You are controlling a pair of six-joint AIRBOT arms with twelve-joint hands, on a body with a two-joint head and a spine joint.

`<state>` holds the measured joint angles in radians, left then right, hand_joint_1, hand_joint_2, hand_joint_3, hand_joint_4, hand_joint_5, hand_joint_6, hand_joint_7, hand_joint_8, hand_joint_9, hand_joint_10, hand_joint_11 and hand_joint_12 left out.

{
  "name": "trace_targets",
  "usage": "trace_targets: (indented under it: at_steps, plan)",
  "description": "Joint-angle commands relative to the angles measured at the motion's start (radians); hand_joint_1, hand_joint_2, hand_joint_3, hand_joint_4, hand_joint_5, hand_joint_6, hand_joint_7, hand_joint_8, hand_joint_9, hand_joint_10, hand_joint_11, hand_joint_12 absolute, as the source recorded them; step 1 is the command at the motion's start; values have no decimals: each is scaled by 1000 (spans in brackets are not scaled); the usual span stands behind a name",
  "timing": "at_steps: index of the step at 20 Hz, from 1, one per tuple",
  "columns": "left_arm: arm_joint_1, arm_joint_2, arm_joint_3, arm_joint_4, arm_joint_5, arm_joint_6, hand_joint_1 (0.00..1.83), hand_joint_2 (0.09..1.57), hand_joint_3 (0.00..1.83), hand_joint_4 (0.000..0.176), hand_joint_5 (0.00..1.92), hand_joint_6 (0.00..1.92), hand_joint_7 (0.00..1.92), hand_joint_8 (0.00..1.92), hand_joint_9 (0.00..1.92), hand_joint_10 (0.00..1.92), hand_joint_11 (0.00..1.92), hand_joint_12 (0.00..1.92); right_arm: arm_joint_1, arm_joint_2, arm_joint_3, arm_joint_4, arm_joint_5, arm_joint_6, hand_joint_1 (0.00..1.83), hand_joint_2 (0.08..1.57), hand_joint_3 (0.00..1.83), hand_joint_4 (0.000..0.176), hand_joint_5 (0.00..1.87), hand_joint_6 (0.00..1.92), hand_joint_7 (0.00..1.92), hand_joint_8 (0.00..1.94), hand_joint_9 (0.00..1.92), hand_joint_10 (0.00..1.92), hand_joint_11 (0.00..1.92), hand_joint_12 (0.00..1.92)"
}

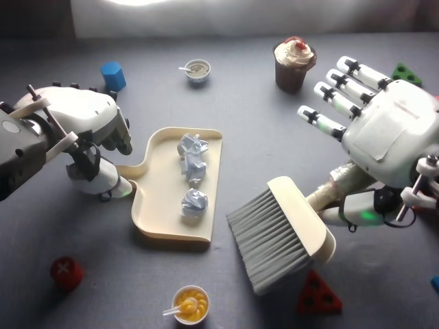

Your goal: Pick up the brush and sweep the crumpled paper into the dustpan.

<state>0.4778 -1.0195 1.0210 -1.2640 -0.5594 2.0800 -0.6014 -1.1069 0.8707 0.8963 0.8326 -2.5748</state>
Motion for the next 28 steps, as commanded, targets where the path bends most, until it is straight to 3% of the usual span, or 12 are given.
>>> trace_targets:
  at_steps: [1, 9, 18, 23, 28]
  plan:
    - [-8, 9, 1, 42, -58, 1, 907, 990, 6, 0, 890, 0, 862, 0, 834, 0, 783, 142, 17, 7, 2, -60, 87, 4, 0, 791, 0, 0, 0, 0, 0, 0, 0, 0, 0, 0]
    - [-11, 10, -3, 41, -57, 1, 861, 979, 0, 0, 902, 5, 894, 9, 866, 10, 787, 143, 31, 58, -46, -60, 56, 19, 0, 768, 0, 0, 0, 0, 0, 0, 0, 0, 0, 0]
    - [-12, 19, -12, 37, -67, 1, 850, 989, 0, 0, 900, 6, 900, 7, 884, 9, 785, 144, 89, 154, -89, -127, 144, 49, 0, 774, 0, 0, 0, 0, 0, 0, 0, 0, 0, 0]
    - [-11, 29, -14, 47, -60, 2, 845, 1000, 2, 0, 891, 2, 881, 4, 868, 2, 780, 145, 85, 264, -143, -219, 149, 240, 0, 778, 0, 0, 0, 0, 0, 0, 0, 0, 0, 0]
    - [-11, 42, -11, 54, -54, 4, 864, 1000, 2, 0, 895, 2, 879, 1, 851, 0, 775, 145, 21, 339, -155, -263, 144, 490, 0, 786, 1, 0, 0, 0, 0, 0, 0, 0, 0, 0]
